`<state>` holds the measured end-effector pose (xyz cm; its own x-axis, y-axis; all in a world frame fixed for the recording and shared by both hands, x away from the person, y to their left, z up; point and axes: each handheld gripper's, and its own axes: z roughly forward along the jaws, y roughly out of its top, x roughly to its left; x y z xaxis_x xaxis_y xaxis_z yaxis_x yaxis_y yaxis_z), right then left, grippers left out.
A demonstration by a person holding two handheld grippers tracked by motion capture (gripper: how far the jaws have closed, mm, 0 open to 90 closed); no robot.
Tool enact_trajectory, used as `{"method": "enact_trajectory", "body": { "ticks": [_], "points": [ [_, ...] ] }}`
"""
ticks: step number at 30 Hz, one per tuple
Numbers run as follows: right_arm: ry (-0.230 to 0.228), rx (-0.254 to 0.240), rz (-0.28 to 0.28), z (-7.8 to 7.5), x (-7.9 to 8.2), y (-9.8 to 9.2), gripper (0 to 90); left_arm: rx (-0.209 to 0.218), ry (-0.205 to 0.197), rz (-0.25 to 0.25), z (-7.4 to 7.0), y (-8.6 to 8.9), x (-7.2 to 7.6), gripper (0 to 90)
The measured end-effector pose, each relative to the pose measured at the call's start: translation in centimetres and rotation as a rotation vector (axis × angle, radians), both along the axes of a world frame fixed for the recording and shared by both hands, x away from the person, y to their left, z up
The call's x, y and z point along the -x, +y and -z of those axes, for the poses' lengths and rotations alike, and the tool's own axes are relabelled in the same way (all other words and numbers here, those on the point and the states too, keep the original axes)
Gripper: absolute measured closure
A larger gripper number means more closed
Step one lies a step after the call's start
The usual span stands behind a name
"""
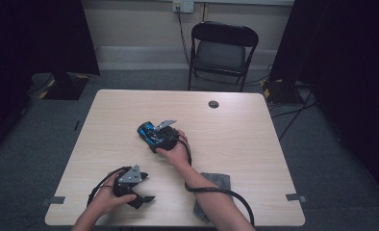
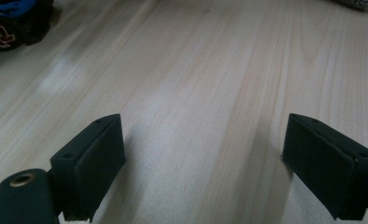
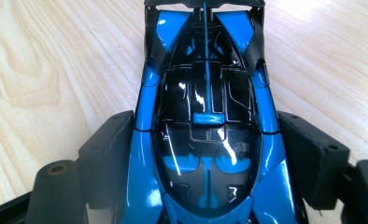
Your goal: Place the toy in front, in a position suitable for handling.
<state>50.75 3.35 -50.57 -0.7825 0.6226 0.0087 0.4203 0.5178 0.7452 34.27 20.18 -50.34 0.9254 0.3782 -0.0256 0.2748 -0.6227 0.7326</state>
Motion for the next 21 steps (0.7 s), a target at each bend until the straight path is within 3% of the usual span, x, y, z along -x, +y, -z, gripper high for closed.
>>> {"method": "enact_trajectory", "body": {
  "ticks": [15,21],
  "points": [
    [-0.007,0.033,-0.009,-0.60,0.20,-0.17,24.5,0.000,0.000,0.000,0.00,0.00,0.00,12.2],
    [0.015,0.024,-0.006,-0.29,0.19,-0.46,24.4,0.000,0.000,0.000,0.00,0.00,0.00,12.1]
  ]
}}
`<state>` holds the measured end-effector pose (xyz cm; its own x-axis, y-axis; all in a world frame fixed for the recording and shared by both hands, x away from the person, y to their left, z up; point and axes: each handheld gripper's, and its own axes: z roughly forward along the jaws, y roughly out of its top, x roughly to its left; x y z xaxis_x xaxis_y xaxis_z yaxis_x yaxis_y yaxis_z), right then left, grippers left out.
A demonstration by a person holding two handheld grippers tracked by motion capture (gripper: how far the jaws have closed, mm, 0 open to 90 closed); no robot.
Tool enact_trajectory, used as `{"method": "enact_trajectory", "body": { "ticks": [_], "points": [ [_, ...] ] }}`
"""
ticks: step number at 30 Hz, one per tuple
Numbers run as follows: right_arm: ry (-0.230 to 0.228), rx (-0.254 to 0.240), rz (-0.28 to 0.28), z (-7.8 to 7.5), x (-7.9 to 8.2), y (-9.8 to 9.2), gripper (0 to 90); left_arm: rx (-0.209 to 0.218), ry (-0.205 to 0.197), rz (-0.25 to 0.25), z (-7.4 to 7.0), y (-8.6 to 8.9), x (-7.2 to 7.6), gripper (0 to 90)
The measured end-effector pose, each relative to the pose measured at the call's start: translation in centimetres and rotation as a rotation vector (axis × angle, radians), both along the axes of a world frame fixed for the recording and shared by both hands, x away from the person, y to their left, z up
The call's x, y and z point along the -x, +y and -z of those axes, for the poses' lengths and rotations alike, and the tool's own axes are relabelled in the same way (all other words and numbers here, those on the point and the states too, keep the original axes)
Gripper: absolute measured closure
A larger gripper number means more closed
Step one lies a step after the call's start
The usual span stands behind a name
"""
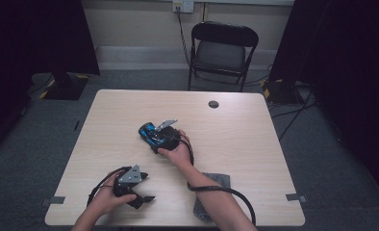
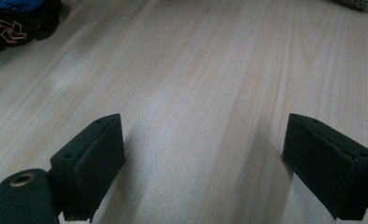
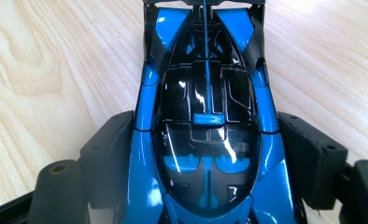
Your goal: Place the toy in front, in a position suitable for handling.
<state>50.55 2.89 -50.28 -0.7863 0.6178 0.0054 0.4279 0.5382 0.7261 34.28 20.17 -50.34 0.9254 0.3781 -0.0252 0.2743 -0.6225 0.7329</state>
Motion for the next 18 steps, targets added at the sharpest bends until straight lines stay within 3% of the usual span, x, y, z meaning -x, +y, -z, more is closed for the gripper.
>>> {"method": "enact_trajectory", "body": {
  "ticks": [9,14,18],
  "points": [
    [-0.003,-0.010,0.007,0.11,0.14,-0.09,23.3,-0.002,0.000,0.001,-0.01,0.01,-0.01,12.1],
    [0.016,-0.037,0.017,0.05,0.02,0.10,17.6,0.000,0.000,0.000,0.00,0.00,-0.01,12.2],
    [-0.001,-0.013,0.014,-0.16,-0.21,0.45,16.6,0.004,-0.001,-0.002,0.03,-0.01,-0.01,12.2]
  ]
}}
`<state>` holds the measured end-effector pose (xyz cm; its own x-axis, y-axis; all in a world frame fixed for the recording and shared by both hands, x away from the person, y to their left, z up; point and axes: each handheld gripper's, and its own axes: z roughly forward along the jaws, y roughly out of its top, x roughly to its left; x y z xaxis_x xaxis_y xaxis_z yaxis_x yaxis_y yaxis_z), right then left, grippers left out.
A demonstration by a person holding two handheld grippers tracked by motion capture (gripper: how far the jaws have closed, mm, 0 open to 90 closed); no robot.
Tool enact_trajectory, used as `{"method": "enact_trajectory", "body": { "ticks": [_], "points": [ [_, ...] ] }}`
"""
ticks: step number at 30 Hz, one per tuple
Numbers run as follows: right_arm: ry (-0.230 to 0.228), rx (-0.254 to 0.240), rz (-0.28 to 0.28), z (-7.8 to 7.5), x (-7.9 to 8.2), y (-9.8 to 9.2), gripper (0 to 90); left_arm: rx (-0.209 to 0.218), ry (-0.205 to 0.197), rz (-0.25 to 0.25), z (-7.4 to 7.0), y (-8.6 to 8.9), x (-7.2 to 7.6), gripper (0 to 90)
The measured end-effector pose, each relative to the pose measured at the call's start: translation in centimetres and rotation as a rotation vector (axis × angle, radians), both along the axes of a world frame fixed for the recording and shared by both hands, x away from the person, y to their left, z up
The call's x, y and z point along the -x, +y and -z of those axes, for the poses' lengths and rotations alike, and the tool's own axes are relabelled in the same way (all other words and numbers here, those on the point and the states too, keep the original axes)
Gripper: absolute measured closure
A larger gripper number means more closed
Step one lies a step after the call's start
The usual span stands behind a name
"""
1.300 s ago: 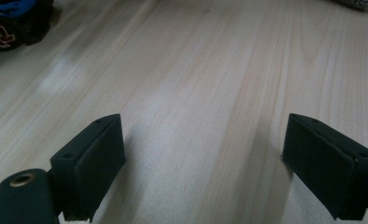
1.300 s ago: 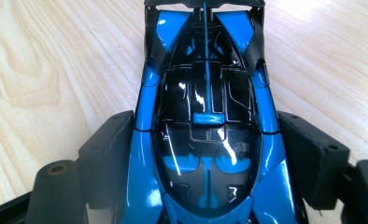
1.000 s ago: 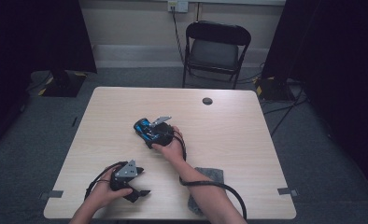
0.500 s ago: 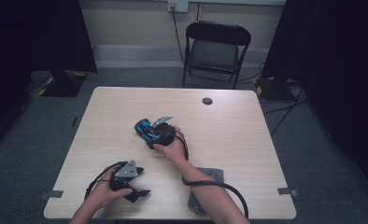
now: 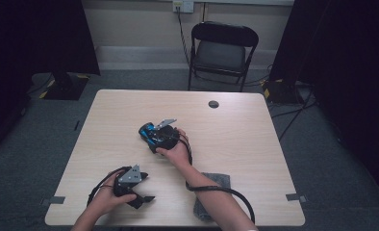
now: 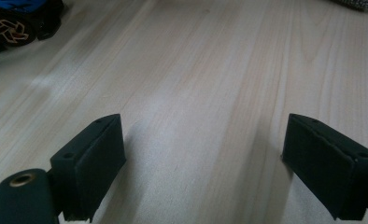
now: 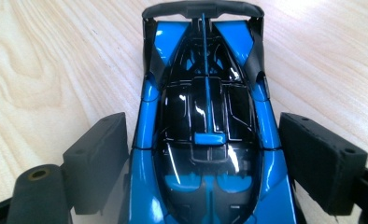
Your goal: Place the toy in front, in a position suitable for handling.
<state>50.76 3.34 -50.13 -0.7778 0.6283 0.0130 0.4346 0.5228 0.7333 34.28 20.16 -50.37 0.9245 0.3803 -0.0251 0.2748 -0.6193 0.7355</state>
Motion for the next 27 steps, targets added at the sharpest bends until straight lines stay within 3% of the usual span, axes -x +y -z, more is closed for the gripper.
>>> {"method": "enact_trajectory", "body": {
  "ticks": [3,5,11,15,23,27],
  "points": [
    [0.017,-0.010,0.007,0.3,-0.2,0.0,17.2,0.001,-0.001,-0.001,0.0,0.0,0.0,12.2],
    [0.005,-0.025,0.013,0.4,-0.2,-0.1,20.1,-0.004,0.002,0.004,0.0,0.0,0.0,12.2],
    [-0.006,-0.016,0.009,0.4,0.0,0.1,24.2,-0.002,0.000,0.000,0.0,0.0,0.0,12.2],
    [-0.026,0.017,-0.005,0.1,0.2,0.0,24.3,-0.001,-0.003,-0.001,0.0,0.0,0.0,12.2],
    [0.002,-0.008,-0.004,-1.1,0.0,-0.6,24.4,0.000,-0.002,-0.001,0.0,0.0,0.0,12.2],
    [0.012,0.003,-0.001,-0.5,-0.1,-1.1,24.4,0.000,-0.002,-0.001,0.0,0.0,0.0,12.2]
  ]
}}
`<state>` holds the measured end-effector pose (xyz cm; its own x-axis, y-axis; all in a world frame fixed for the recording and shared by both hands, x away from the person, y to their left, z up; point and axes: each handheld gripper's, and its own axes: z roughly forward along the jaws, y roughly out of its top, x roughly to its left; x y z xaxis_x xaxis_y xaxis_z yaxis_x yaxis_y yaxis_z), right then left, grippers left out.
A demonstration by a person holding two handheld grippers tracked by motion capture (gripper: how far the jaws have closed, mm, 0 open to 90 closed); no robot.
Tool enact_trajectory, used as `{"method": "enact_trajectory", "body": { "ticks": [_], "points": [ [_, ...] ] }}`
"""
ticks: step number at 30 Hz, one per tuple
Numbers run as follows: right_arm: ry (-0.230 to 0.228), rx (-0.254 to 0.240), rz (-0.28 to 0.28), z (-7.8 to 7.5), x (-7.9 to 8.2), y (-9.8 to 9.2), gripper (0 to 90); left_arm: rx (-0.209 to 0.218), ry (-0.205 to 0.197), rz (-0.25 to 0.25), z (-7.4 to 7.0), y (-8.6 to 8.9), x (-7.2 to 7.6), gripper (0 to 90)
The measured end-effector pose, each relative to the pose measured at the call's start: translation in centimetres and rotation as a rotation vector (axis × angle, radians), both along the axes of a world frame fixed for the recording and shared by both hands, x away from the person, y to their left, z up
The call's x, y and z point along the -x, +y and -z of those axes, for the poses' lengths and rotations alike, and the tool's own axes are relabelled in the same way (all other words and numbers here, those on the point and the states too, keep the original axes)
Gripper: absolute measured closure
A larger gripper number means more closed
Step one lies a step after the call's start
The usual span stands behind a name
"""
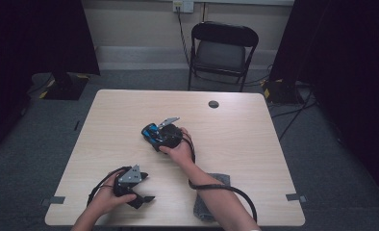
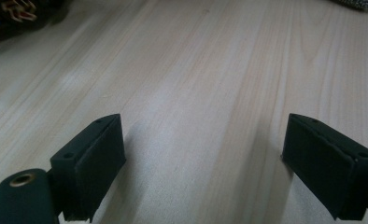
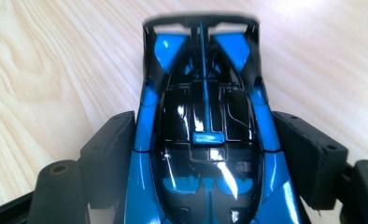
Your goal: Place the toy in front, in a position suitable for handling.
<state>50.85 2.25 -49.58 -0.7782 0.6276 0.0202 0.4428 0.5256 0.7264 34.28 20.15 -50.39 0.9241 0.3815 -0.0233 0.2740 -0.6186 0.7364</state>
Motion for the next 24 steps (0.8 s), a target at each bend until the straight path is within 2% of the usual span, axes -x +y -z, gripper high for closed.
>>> {"method": "enact_trajectory", "body": {
  "ticks": [3,9,12,18,24],
  "points": [
    [-0.005,0.000,0.003,0.70,0.27,-0.26,24.3,-0.004,0.005,0.005,-0.05,0.04,-0.02,12.2],
    [-0.004,-0.017,0.011,0.79,0.36,-0.43,23.9,-0.001,0.000,0.001,-0.01,0.01,0.00,12.1],
    [-0.019,-0.007,0.001,0.77,0.37,-0.33,22.6,0.000,0.001,0.002,0.00,0.01,-0.01,12.1],
    [0.002,-0.026,0.025,0.39,0.07,-0.09,17.2,-0.002,0.003,0.003,-0.02,0.02,-0.01,12.2],
    [0.015,-0.024,0.053,0.43,-0.37,0.16,17.1,-0.001,0.004,0.004,-0.03,0.02,-0.02,12.2]
  ]
}}
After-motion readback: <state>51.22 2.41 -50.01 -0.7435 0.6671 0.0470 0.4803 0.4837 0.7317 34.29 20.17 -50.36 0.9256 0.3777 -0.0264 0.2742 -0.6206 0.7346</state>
